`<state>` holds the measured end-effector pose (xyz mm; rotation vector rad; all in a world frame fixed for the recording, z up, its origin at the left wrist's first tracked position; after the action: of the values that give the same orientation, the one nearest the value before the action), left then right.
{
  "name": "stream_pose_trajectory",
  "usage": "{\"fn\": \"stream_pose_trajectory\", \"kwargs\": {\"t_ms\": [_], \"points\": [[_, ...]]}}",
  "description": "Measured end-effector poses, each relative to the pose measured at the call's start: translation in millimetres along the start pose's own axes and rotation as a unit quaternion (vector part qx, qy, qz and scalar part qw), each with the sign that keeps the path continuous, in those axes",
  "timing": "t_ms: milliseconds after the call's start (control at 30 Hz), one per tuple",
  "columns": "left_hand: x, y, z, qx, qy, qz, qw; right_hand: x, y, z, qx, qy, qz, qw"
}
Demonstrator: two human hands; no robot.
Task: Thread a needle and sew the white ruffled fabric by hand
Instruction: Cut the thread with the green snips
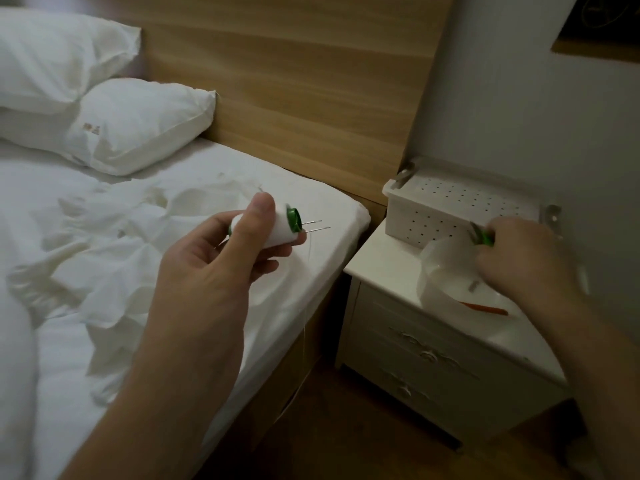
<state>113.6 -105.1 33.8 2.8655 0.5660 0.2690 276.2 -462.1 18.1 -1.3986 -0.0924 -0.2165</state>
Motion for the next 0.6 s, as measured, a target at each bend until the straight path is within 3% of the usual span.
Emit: {"fn": "stream_pose_trajectory", "kwargs": {"t_ms": [100, 200, 267, 433, 600], "points": [[-2, -2, -5, -0.042, -0.004, -0.011, 0.999, -28, -26, 33, 0.227, -0.035, 0.037, 0.972], [-6, 1, -10, -0.089, -0.014, -0.013, 0.996, -72, -26, 84, 0.463, -0.060, 0.172, 0.867], [-8, 1, -14, -0.107, -0.018, -0.013, 0.994, -101, -28, 118, 0.513, -0.100, 0.240, 0.818], [-12, -7, -26, -0.079, -0.007, -0.014, 0.997, -141, -51, 171, 0.462, -0.199, 0.242, 0.830], [-11, -11, -33, -0.025, 0.016, -0.019, 0.999, -152, -66, 191, 0.381, -0.231, 0.183, 0.876]]}}
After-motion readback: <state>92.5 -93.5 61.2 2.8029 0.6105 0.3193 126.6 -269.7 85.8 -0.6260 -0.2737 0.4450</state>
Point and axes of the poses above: each hand's wrist, its own x-axis towards the middle knuckle, its own y-axis out of the palm, z = x × y, the point moved 10 cm from there along x, towards the middle knuckle, and after that the axes turned 4 degrees about z, right-handed, at the moved point
